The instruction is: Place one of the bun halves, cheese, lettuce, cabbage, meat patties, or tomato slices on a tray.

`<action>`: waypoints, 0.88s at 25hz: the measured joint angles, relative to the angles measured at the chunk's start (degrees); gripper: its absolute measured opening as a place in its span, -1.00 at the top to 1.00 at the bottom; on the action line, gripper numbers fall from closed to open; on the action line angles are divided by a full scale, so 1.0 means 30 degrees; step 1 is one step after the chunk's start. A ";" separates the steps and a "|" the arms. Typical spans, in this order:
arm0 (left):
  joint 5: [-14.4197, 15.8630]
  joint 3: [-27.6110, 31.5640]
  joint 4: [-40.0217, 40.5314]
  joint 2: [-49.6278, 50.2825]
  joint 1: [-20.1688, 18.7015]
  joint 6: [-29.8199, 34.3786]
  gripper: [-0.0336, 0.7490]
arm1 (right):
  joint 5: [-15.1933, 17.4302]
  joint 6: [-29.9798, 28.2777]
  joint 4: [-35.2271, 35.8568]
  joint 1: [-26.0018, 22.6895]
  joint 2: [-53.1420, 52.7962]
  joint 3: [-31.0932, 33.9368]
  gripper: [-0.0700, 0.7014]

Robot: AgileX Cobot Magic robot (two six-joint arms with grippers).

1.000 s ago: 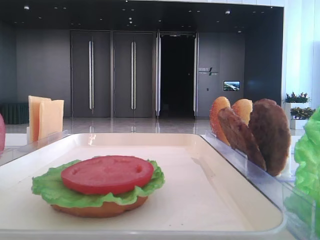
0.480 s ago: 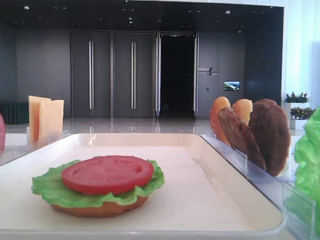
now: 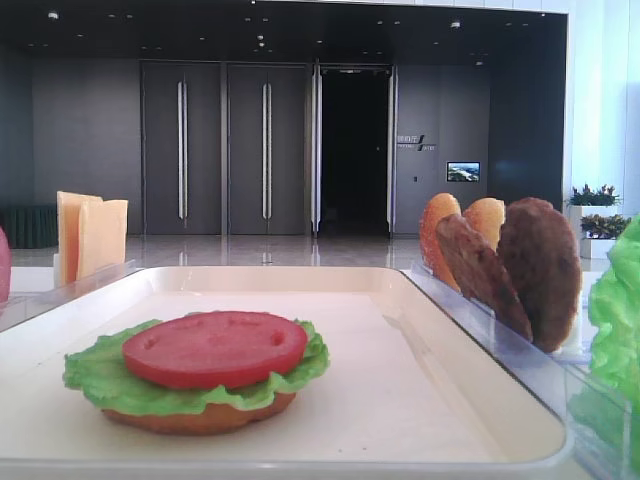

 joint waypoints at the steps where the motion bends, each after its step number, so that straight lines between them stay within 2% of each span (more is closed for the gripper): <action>1: 0.0016 0.0000 -0.0273 0.0000 0.0636 0.0133 -0.13 | 0.0000 0.0000 0.0000 0.0000 0.0000 0.0000 -0.14; 4: 0.0352 0.0000 -0.0807 0.0000 0.1645 0.0569 -0.13 | 0.0000 0.0000 0.0000 0.0000 0.0000 0.0000 -0.14; 11: 0.1824 0.0000 -0.1798 -0.0122 0.1770 0.1448 -0.13 | 0.0000 0.0000 0.0000 0.0000 0.0000 0.0000 -0.14; 17: 0.1807 0.1316 -0.3490 -0.2099 0.1794 0.3070 -0.08 | 0.0000 0.0000 -0.0017 0.0000 0.0000 0.0000 -0.14; 22: 0.1041 0.3055 -0.4509 -0.5146 0.1794 0.4079 0.01 | 0.0000 0.0000 -0.0035 0.0000 0.0000 0.0000 -0.14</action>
